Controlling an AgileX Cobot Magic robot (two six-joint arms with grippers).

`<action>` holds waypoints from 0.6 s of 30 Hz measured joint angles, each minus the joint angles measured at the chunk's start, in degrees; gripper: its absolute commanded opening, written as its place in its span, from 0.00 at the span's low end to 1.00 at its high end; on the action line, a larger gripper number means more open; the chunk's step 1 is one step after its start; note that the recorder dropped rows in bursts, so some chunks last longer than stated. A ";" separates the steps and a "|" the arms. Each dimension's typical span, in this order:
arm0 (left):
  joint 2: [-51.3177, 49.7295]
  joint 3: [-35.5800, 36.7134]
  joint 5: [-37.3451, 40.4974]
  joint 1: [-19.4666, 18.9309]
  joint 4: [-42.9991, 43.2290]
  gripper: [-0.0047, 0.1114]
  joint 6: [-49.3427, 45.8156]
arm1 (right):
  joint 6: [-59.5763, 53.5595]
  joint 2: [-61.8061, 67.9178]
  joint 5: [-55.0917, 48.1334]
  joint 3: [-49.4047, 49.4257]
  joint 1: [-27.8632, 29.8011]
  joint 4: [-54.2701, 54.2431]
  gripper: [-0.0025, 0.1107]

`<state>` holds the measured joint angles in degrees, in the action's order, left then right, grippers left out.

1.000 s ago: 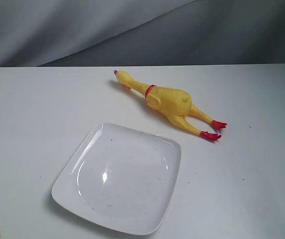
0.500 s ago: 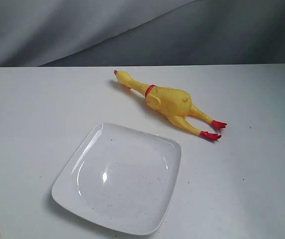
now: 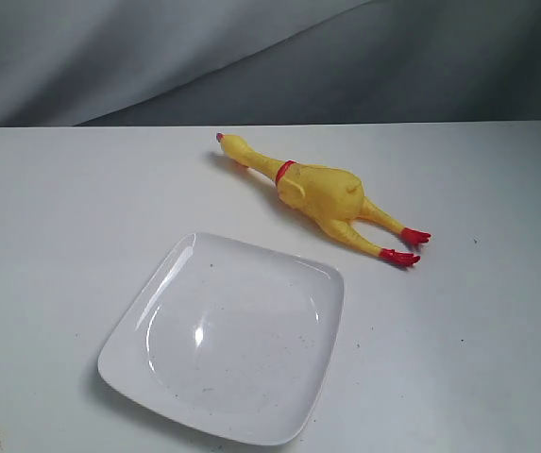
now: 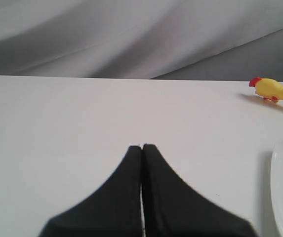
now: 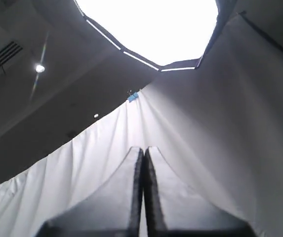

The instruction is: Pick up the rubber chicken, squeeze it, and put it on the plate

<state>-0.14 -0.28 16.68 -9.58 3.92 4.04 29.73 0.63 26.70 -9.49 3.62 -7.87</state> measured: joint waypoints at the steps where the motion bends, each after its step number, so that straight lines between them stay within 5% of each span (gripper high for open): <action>1: 0.00 0.00 0.00 0.00 0.00 0.04 0.00 | -0.16 3.17 -6.98 -7.31 0.00 2.77 0.02; 7: 0.00 0.00 0.00 0.00 0.00 0.04 0.00 | -8.24 30.15 -39.26 -39.59 0.00 21.45 0.02; 13: 0.00 0.00 0.00 0.00 0.00 0.04 0.00 | -52.54 61.68 -63.97 -57.18 -5.85 0.06 0.02; 18: 0.00 0.00 0.00 0.00 0.00 0.04 0.00 | -70.10 82.38 -66.76 -57.60 -10.79 -6.11 0.02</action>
<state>-0.14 -0.28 16.68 -9.58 3.92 4.04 -40.37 83.01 -40.06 -67.10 -7.17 -13.98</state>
